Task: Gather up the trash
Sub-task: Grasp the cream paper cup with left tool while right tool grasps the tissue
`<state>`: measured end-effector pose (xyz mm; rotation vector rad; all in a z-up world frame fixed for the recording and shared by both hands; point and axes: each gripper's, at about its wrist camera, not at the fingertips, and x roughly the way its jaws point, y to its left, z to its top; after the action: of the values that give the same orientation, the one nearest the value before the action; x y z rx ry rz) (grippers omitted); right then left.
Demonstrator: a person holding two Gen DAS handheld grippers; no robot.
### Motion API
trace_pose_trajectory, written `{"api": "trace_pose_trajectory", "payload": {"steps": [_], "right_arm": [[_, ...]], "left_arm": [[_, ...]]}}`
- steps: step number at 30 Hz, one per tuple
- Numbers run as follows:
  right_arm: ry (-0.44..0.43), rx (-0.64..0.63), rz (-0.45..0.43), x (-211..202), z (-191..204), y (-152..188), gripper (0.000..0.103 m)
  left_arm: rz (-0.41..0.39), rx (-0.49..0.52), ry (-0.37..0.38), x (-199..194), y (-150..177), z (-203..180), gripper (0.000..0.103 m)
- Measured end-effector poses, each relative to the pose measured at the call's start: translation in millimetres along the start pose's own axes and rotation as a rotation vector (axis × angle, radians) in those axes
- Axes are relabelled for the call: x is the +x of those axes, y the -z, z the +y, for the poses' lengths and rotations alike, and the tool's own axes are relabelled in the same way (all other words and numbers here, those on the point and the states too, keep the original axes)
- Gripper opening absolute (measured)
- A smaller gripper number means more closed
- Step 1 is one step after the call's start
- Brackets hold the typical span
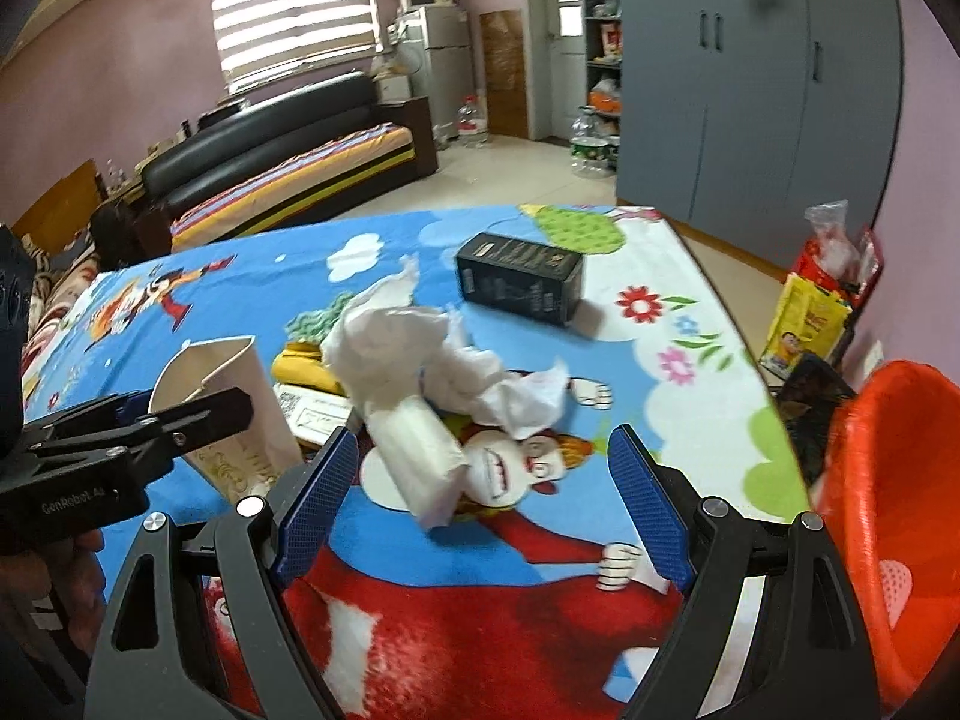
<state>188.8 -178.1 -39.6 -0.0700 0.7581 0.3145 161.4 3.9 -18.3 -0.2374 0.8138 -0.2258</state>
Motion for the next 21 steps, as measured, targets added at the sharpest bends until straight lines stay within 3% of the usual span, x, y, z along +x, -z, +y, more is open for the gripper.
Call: {"api": "trace_pose_trajectory", "payload": {"steps": [9,18,21], "right_arm": [[-0.018,-0.027,0.06,23,13,2,0.075],[-0.017,-0.066,0.104,35,27,4,0.051],[-0.017,-0.081,0.112,36,32,5,0.034]], "left_arm": [[-0.02,-0.011,-0.03,-10,-2,12,0.044],[-0.046,-0.032,-0.042,-23,-6,20,0.044],[-0.051,-0.038,-0.045,-26,-7,22,0.044]]}}
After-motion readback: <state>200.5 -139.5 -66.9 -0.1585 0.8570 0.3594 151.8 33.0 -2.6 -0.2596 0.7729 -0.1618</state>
